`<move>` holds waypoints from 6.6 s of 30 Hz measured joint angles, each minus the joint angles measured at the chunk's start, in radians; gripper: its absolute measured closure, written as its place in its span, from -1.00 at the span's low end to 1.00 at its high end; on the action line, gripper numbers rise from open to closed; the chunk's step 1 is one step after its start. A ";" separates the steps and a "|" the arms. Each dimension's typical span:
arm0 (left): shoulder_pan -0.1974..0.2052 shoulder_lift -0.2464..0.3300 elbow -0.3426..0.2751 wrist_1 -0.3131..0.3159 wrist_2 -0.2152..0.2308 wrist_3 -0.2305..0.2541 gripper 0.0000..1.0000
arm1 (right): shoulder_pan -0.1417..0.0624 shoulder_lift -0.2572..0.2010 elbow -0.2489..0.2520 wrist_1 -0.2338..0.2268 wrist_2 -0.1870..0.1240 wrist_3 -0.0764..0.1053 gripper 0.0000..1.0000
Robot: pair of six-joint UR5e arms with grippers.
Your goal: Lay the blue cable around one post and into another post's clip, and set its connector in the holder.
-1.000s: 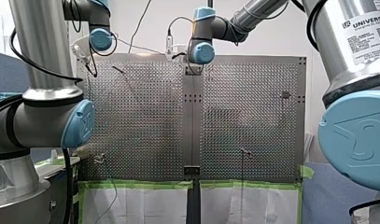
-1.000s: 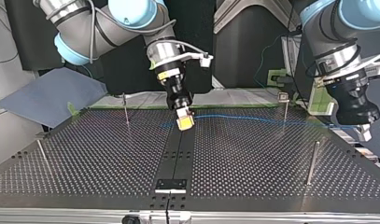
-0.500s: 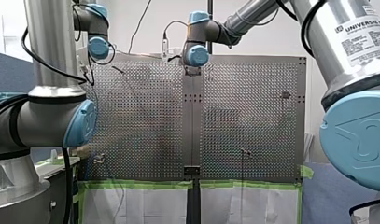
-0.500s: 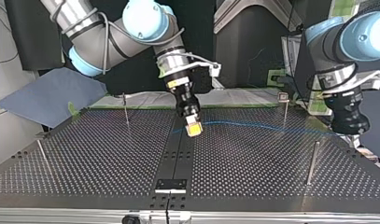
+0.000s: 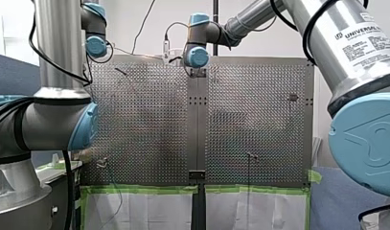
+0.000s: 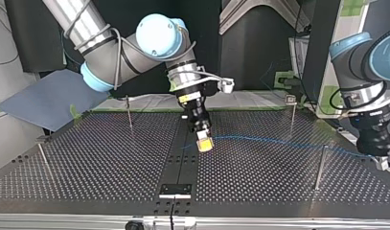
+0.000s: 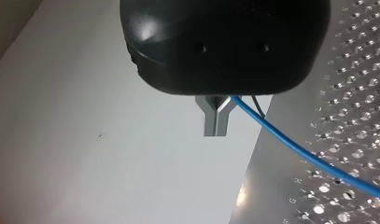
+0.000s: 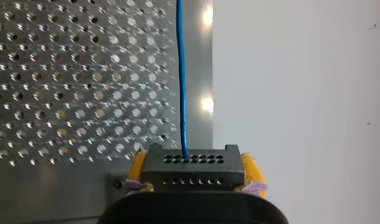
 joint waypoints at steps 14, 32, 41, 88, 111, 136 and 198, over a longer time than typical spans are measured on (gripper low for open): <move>-0.018 -0.108 0.118 -0.040 0.001 0.002 1.00 | 0.004 0.081 -0.109 0.066 0.008 -0.002 0.71; 0.021 -0.229 0.201 -0.031 0.022 -0.032 1.00 | -0.004 0.149 -0.273 0.122 0.015 -0.013 0.71; 0.021 -0.266 0.200 -0.031 0.049 -0.035 1.00 | -0.014 0.157 -0.329 0.129 0.035 -0.014 0.71; 0.023 -0.334 0.073 0.137 0.074 -0.241 0.40 | -0.086 0.205 -0.198 0.146 0.106 -0.014 0.71; 0.028 -0.332 0.024 0.203 0.170 -0.285 -1.00 | -0.142 0.206 -0.045 0.053 0.109 -0.002 0.71; 0.013 -0.333 -0.007 0.242 0.185 -0.337 -1.00 | -0.236 0.206 0.168 -0.145 0.137 0.139 0.71; -0.009 -0.333 -0.007 0.267 0.174 -0.336 -1.00 | -0.566 0.405 0.736 -0.712 0.224 0.201 0.71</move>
